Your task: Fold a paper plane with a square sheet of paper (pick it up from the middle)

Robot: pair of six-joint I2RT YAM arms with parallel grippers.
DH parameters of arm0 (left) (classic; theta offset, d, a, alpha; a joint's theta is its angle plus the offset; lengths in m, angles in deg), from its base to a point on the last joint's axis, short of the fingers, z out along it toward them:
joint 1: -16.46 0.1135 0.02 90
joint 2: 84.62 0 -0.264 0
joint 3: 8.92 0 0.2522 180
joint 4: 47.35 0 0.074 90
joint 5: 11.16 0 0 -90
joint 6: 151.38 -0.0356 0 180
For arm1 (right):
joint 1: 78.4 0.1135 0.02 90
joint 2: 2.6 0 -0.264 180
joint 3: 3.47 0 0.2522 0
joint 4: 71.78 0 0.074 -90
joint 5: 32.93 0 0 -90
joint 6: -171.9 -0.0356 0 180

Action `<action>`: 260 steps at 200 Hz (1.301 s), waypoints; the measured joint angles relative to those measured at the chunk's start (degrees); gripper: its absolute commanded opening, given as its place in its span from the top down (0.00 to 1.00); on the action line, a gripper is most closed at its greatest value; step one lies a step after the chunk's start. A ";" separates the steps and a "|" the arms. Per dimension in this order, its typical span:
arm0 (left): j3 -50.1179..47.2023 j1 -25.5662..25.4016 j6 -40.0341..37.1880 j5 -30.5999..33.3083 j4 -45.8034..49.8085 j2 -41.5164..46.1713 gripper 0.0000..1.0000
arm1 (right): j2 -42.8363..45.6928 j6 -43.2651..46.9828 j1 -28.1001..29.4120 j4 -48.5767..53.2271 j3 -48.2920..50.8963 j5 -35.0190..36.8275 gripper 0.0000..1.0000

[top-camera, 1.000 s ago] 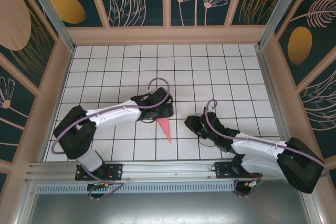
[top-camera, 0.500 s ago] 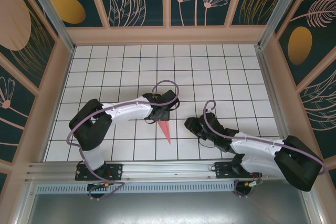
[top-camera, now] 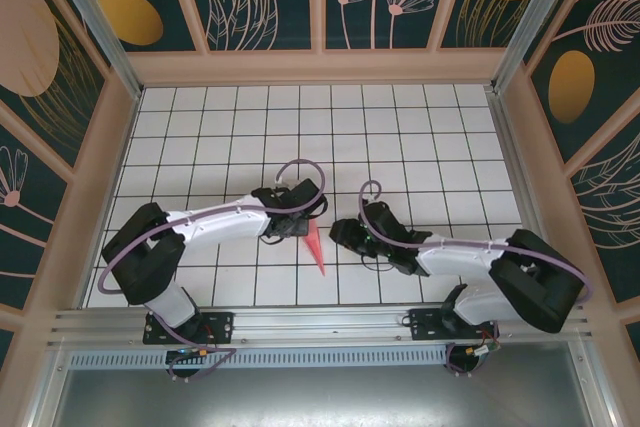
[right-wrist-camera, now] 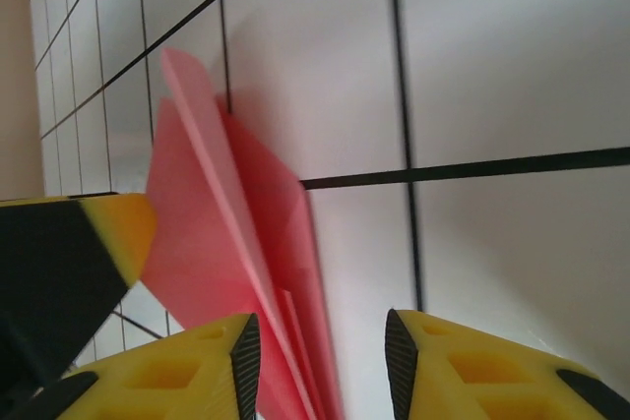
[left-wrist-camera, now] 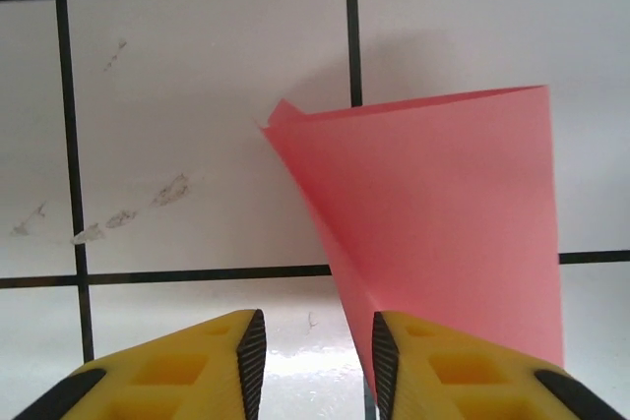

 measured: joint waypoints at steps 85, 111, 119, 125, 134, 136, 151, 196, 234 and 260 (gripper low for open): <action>-3.58 0.00 -0.04 -0.09 -2.38 2.23 0.72 | -10.21 4.24 0.92 -3.56 -4.79 -6.75 0.54; -4.02 0.00 -0.07 -0.09 -2.58 2.58 0.72 | -11.89 5.01 1.40 -4.83 -5.60 -8.15 0.54; -4.02 0.00 -0.07 -0.09 -2.64 2.64 0.72 | -12.37 5.14 1.40 -5.09 -5.95 -8.52 0.54; -4.02 0.00 -0.04 -0.09 -2.75 2.67 0.72 | -12.74 5.22 1.46 -5.33 -6.23 -8.79 0.53; -4.02 0.00 -0.04 -0.09 -2.91 2.67 0.72 | -13.42 5.27 1.62 -5.51 -6.73 -9.16 0.53; -4.02 0.00 -0.07 -0.09 -2.95 2.67 0.72 | -13.51 5.29 1.62 -5.53 -6.82 -9.18 0.53; -4.02 0.00 -0.07 -0.09 -3.08 2.67 0.72 | -14.56 5.73 1.77 -5.57 -7.54 -9.60 0.53; -4.02 0.00 -0.07 -0.09 -3.26 2.67 0.72 | -15.69 6.51 2.60 -5.57 -8.15 -10.05 0.53; -4.02 0.00 -0.07 -0.09 -3.26 2.67 0.73 | -16.09 8.02 3.67 -4.66 -9.11 -9.90 0.57; -4.11 0.02 -0.24 0.00 -3.23 2.67 0.73 | -17.73 8.76 4.68 -3.80 -10.91 -9.09 0.62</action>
